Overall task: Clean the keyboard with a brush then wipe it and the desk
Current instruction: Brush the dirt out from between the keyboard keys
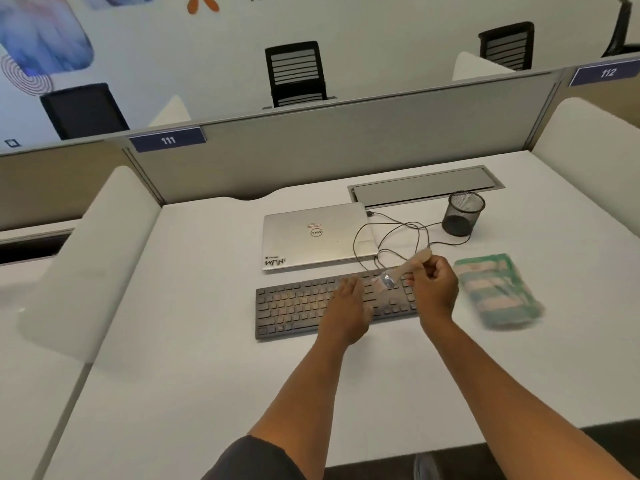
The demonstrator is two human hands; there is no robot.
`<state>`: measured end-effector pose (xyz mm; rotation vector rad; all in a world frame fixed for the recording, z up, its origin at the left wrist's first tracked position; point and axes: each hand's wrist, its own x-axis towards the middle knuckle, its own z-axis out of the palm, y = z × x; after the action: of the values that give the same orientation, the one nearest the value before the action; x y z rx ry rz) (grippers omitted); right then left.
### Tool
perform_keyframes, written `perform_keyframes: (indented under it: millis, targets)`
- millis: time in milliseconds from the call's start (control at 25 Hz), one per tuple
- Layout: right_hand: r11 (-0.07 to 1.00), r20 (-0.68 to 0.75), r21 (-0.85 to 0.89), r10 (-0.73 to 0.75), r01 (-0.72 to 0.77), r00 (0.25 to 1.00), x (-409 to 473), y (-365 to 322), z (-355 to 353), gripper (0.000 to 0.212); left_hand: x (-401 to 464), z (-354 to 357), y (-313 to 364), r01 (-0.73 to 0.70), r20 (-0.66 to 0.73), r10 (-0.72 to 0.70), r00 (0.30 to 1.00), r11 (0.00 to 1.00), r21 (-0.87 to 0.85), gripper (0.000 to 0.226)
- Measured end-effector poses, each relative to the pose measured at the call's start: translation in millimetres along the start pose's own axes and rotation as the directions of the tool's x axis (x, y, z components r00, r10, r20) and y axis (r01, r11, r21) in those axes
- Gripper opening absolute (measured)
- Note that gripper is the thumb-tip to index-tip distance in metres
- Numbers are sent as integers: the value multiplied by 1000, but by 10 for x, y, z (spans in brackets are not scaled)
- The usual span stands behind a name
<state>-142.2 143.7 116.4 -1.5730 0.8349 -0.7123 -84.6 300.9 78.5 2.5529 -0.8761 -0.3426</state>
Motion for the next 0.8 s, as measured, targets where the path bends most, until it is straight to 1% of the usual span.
perform_keyframes:
  millis: [80,160,280,400,440,560,680,800]
  targets:
    - [1000,31,23,7,-8,999,-304,40,165,7,-230,-23,-246,34,-34,-35,999,999,-40,72]
    - [1000,69,23,-9,7,998,-549,90,304,8,-414,-59,-462,44,-88,-48,995,998,-47,71]
    - [1000,128,9,-21,20,992,-790,154,455,5,-573,-127,-669,49,-165,-48,985,999,3,67]
    - [1000,201,-2,-1,2,980,-898,187,590,4,-622,-200,-778,44,-187,-37,982,999,30,65]
    - [1000,225,19,12,-17,974,-925,177,644,5,-624,-222,-808,46,-190,-37,981,998,44,64]
    - [998,278,14,53,-59,959,-975,131,802,6,-625,-269,-900,80,-229,-60,972,993,81,52]
    - [993,361,33,94,-113,928,-950,116,934,6,-598,-312,-998,100,-289,-70,955,991,89,43]
    - [997,481,-29,73,-67,873,-831,121,1017,9,-566,-291,-1100,109,-305,-74,950,989,101,39]
